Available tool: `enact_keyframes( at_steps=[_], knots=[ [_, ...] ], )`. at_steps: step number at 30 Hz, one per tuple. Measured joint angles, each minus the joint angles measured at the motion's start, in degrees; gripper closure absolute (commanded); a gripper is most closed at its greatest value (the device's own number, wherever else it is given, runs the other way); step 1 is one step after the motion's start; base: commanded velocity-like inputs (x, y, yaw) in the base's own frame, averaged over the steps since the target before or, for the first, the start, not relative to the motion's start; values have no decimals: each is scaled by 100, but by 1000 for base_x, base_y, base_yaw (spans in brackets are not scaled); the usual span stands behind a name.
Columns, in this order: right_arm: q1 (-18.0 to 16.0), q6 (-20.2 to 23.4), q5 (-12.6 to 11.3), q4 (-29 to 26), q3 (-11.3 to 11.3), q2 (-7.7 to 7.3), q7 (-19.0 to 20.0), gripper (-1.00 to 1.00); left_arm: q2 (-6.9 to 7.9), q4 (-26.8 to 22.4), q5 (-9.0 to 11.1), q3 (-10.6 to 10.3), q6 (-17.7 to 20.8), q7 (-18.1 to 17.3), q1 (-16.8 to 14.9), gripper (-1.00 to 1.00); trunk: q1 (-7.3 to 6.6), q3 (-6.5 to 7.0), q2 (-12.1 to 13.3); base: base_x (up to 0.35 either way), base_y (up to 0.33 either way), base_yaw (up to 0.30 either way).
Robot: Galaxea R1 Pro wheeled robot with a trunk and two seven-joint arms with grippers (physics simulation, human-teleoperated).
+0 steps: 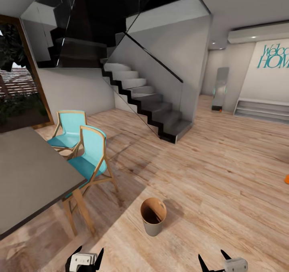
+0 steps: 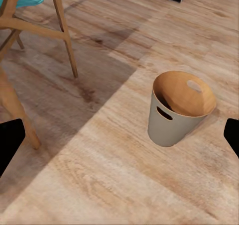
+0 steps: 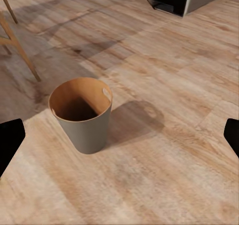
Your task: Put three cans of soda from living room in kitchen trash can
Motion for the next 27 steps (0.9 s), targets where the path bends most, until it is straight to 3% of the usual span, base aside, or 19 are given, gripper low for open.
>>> enact_keyframes(
  at_steps=[27],
  knots=[
    [0,0,1,1,1,-2,0,-100,0,-16,0,3,0,0,0,-100,0,0,0,0,0,228]
  ],
)
